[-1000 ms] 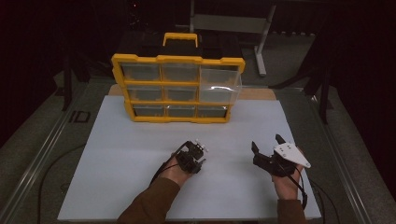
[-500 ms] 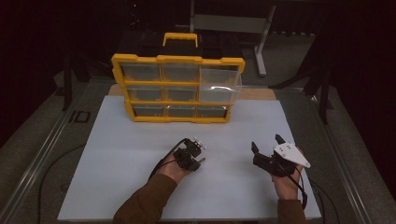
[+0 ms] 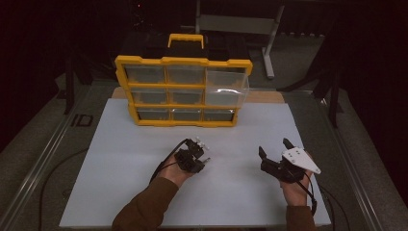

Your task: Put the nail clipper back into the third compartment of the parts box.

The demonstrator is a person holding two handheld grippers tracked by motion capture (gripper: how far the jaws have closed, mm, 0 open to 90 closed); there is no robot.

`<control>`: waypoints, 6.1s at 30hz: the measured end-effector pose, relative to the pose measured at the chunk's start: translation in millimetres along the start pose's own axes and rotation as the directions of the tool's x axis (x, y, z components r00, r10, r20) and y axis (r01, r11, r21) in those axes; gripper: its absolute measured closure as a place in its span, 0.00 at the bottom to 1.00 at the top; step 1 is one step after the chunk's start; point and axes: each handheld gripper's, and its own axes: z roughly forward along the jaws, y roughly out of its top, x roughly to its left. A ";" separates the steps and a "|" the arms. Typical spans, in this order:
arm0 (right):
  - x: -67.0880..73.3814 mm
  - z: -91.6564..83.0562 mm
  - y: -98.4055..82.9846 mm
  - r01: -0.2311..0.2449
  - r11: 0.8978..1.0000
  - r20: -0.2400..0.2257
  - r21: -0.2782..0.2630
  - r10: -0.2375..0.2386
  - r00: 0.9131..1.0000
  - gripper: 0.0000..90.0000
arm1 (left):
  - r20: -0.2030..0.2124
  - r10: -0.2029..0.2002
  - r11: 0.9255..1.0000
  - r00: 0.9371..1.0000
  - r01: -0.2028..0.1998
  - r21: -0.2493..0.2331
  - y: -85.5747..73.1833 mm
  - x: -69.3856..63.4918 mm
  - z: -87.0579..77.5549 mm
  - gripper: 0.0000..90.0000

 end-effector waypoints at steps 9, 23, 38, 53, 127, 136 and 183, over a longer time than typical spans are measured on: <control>-0.4 -0.9 0.1 0.006 1.000 -0.039 -0.009 -0.006 0.999 0.15 | -0.027 0.003 0.999 1.000 -0.004 -0.047 4.2 6.9 -22.3 0.89; -1.1 -2.0 1.0 0.002 0.999 -0.037 -0.033 -0.004 0.999 0.15 | -0.028 -0.015 0.997 1.000 0.013 -0.083 7.8 15.1 -37.3 0.89; -3.8 -7.8 -0.2 -0.005 0.999 -0.029 -0.041 0.004 1.000 0.14 | -0.029 -0.010 0.992 1.000 0.007 -0.127 13.2 24.0 -55.3 0.89; -3.5 -8.7 -0.1 -0.010 0.999 -0.038 -0.037 0.009 0.999 0.12 | -0.030 0.000 0.987 1.000 -0.005 -0.163 12.8 28.1 -68.4 0.89; -4.9 -6.6 -1.4 -0.042 0.998 -0.074 -0.048 0.039 0.996 0.12 | 0.094 0.211 0.916 0.973 -0.163 -0.367 49.9 84.5 -163.6 0.89; -4.0 -5.8 -1.5 -0.041 0.998 -0.076 -0.043 0.038 0.996 0.12 | 0.094 0.269 0.903 0.958 -0.217 -0.371 62.6 89.3 -168.3 0.89; -4.9 -6.4 -0.3 -0.037 0.998 -0.092 -0.043 0.033 0.995 0.12 | 0.018 0.308 0.876 0.951 -0.276 -0.395 108.8 100.8 -204.4 0.89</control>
